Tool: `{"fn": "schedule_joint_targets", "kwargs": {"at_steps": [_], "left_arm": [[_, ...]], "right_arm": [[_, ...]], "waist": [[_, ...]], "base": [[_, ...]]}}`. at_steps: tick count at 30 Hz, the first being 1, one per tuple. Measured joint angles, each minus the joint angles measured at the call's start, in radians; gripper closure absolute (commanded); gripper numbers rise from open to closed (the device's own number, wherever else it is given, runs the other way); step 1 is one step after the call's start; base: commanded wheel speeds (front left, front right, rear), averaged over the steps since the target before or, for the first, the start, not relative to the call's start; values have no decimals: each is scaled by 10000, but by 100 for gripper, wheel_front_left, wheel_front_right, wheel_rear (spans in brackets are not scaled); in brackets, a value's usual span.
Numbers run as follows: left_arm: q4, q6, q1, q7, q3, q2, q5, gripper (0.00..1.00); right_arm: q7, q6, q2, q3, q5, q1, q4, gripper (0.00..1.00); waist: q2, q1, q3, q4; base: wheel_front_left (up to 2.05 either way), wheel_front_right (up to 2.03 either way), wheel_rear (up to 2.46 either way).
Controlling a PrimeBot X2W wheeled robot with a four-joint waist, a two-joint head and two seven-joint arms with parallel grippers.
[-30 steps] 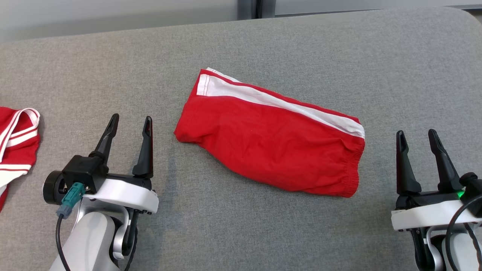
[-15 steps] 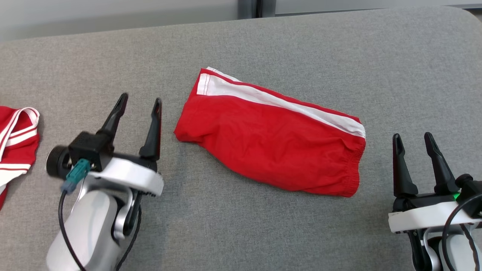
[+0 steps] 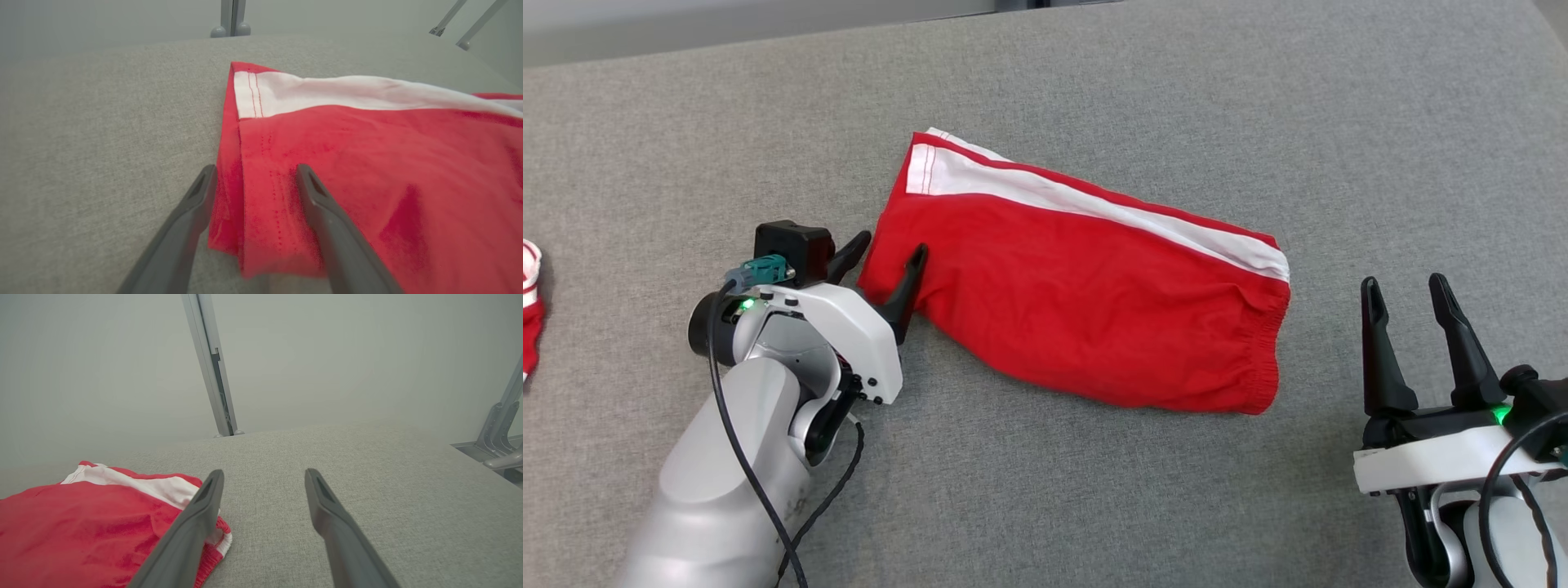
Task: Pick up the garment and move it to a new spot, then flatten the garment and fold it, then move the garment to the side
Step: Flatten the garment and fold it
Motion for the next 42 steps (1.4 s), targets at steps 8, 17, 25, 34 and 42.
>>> {"fn": "schedule_joint_targets", "kwargs": {"at_steps": [8, 17, 25, 34, 42], "left_arm": [[1538, -234, -619, 389, -104, -132, -474, 0], [1835, -305, -1075, 679, -671, -207, -1358, 100], [1845, -341, -1116, 199, -982, 92, -2113, 100], [1789, -155, -151, -1197, -297, 416, -2610, 100], [656, 353, 1388, -2021, 198, 543, -3068, 100]], "right_arm": [[0, 0, 33, -52, 42, -10, 23, 0], [0, 0, 56, 257, 138, -247, -138, 0], [0, 0, 67, 468, 136, -425, -130, 0], [0, 0, 59, 211, 10, -172, -123, 0], [0, 0, -63, 61, 0, 104, -15, 0]], "waist": [[0, 0, 163, -14], [0, -1, 244, -73], [0, 0, 253, -163], [0, 0, 18, 197], [0, 0, -216, 861]], "base": [[0, 0, 0], [0, 0, 0], [0, 0, 0], [0, 0, 0], [0, 0, 0]]}}
